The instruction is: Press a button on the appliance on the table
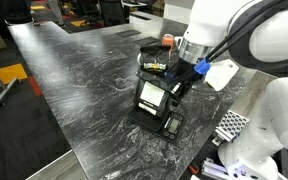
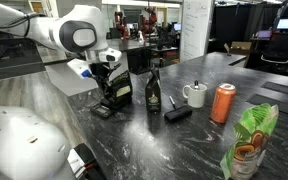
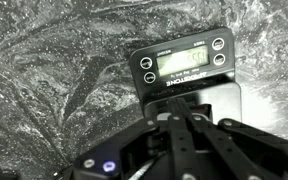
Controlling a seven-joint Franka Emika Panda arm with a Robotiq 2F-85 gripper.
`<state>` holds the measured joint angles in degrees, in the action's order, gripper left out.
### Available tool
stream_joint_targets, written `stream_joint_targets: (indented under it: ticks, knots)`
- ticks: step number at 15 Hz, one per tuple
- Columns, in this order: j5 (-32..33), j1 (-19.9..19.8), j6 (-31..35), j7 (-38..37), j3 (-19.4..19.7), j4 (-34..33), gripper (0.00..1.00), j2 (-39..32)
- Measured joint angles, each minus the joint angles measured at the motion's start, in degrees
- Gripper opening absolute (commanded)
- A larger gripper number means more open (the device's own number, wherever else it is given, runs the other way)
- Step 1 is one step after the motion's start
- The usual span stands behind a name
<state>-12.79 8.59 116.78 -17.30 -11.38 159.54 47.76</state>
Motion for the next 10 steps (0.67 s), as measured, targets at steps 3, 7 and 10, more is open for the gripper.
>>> stream_joint_targets:
  ticks: [3, 7, 10]
  knots:
    - [0.01, -0.47, -0.20, 0.06, 0.67, 0.23, 0.00, -1.09]
    - [0.31, -0.70, -0.61, 1.24, 1.90, 0.42, 0.00, -5.44]
    - [1.89, -0.81, -0.58, 2.44, 2.27, 0.42, 0.00, -8.33]
